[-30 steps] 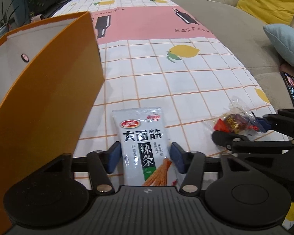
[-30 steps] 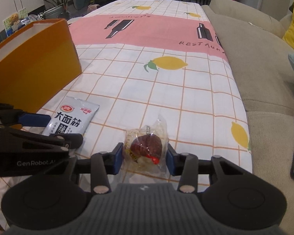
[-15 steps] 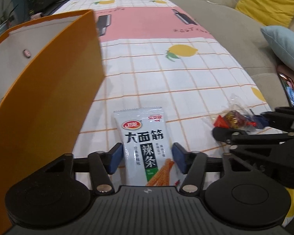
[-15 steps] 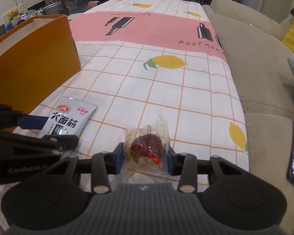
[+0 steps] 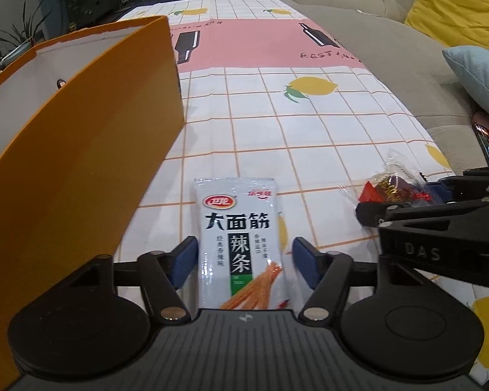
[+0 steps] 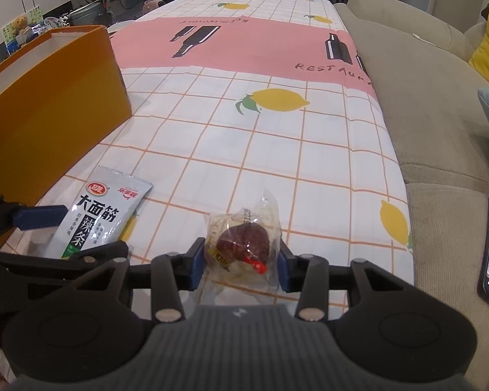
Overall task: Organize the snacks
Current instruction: 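Grasp the white spicy-strip packet with the left tool while the right tool holds the egg packet, then lift both held packets and carry them over the orange box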
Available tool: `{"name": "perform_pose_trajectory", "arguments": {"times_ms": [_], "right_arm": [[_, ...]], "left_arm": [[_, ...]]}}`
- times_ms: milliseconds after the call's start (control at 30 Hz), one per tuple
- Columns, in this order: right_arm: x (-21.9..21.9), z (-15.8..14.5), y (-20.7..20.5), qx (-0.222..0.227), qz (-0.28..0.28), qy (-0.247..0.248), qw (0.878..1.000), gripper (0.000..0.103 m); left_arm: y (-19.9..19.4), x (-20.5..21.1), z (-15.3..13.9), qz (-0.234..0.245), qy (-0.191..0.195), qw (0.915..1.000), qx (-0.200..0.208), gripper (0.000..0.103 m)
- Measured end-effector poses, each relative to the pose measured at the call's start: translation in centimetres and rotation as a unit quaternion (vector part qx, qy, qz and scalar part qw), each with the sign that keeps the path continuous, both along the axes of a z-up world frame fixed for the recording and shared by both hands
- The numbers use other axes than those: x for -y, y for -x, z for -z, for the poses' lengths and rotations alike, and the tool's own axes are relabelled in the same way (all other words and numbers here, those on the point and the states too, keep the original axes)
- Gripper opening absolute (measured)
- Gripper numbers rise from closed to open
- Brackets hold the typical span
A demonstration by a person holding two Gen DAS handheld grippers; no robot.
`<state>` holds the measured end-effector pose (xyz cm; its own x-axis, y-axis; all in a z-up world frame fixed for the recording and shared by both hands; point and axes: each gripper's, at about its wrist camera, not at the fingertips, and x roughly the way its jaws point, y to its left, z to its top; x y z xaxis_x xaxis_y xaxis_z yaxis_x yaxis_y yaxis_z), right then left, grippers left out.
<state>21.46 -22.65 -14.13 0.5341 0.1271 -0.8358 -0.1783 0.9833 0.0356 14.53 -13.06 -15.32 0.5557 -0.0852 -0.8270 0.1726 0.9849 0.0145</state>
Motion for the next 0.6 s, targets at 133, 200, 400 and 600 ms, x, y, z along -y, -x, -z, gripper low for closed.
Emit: {"name": "perform_pose_trajectory", "arguments": {"times_ms": [133,200,400,600], "right_arm": [[-0.1,0.0,0.0,0.001,0.001,0.002,1.000,0.042],[-0.2,0.1,0.1,0.002,-0.001,0.006,1.000,0.042],[0.0,0.0,0.0,-0.001,0.004,0.000,1.000,0.040],[0.2,-1.2,0.3,0.016,0.005,-0.006,1.000,0.039]], "left_arm": [[-0.3,0.0,-0.2,0.012,0.006,0.9999,-0.007,0.061],[-0.3,0.0,-0.2,0.013,0.008,0.9999,-0.005,0.057],[-0.5,-0.7,-0.8,0.007,0.033,0.9994,-0.001,0.055],[-0.5,-0.9,-3.0,0.004,0.050,0.9987,0.003,0.054]]}}
